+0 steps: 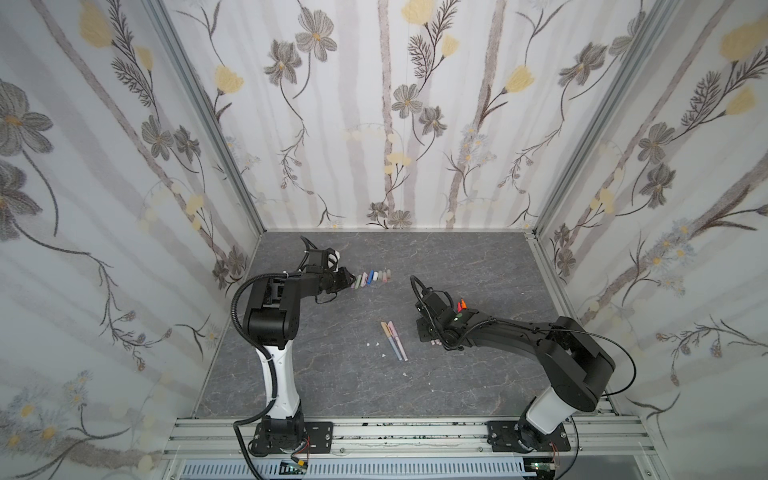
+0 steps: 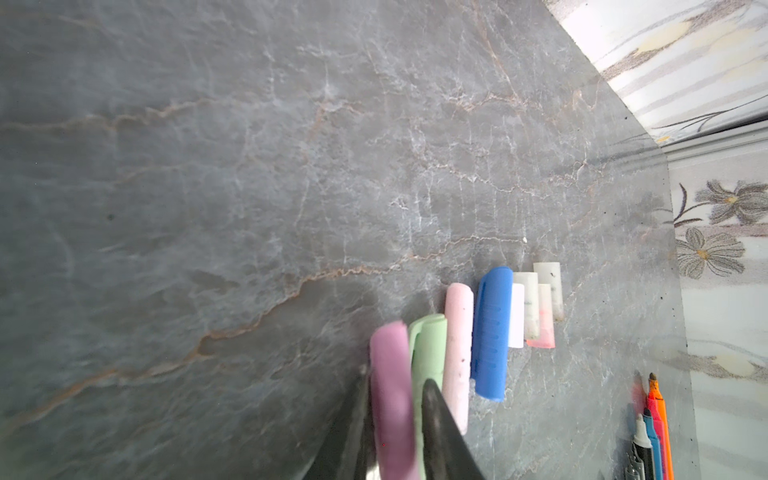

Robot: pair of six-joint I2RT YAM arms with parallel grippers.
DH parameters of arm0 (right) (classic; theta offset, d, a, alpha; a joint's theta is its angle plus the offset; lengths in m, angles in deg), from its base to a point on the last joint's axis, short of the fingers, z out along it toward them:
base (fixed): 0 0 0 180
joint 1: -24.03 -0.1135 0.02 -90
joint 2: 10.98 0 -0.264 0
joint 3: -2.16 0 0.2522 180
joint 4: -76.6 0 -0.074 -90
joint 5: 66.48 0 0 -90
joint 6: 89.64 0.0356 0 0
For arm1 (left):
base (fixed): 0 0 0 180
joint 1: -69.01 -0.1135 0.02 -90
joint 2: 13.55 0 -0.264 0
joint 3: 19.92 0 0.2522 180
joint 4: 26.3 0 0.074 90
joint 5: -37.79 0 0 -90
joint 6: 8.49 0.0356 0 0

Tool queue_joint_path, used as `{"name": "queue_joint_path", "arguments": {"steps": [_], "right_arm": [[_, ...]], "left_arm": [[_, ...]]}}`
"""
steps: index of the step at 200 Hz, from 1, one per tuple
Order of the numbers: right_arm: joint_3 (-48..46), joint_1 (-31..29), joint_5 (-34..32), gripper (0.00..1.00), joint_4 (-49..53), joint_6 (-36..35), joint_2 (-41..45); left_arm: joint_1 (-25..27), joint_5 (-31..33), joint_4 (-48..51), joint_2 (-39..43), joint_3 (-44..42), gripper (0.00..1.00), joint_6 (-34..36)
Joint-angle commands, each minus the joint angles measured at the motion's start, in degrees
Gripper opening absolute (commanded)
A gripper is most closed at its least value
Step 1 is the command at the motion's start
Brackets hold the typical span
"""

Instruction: Open the pen caps

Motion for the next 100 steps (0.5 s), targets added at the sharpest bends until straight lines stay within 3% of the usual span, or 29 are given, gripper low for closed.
{"name": "queue_joint_path", "arguments": {"steps": [1,100], "right_arm": [[0.34,-0.08,-1.66,0.31,0.3,0.1,0.72],[1.19,-3.03,-1.47,0.35,0.72,-0.03,2.8]], "left_arm": [[0.04,0.36,0.91,-0.48,-0.15,0.26,0.01],[0.22,-0.52,0.92,6.07,-1.63,0.3,-1.92]]}}
